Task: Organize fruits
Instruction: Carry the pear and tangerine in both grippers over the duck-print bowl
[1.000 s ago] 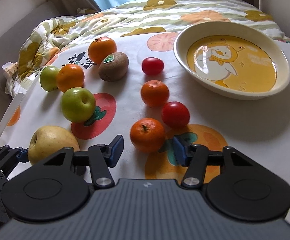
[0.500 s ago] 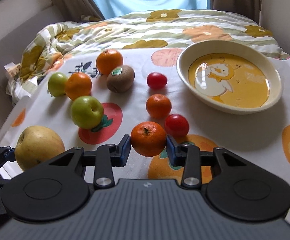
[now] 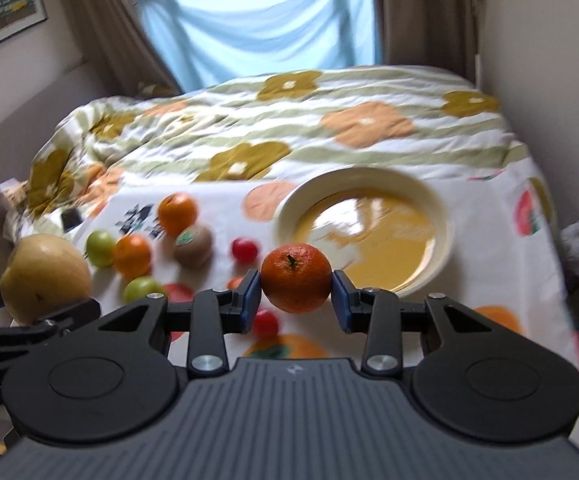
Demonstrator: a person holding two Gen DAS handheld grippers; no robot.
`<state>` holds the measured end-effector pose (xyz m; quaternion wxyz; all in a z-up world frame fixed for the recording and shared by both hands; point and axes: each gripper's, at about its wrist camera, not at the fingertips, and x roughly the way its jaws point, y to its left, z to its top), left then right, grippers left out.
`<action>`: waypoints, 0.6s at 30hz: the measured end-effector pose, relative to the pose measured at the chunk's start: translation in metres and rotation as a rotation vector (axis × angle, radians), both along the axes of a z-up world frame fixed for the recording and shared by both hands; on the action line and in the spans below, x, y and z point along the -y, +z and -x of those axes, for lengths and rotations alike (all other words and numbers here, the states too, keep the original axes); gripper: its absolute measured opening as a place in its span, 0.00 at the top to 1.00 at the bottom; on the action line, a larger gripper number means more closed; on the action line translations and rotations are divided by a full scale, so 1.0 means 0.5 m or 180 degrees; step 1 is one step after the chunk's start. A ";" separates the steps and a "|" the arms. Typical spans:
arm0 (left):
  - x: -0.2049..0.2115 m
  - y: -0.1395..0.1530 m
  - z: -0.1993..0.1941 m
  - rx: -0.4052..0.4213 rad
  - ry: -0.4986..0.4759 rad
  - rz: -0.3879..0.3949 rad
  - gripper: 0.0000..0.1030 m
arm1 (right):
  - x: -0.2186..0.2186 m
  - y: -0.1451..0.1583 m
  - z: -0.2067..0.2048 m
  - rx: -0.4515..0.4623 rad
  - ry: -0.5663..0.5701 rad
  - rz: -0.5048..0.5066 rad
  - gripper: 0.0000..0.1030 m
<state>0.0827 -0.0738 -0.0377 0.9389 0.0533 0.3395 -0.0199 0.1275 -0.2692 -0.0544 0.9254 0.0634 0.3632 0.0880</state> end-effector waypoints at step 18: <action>0.161 -0.033 -0.265 -0.0167 -0.0963 -0.0086 0.26 | 0.154 0.000 -0.129 -0.0200 -0.0709 0.0087 0.49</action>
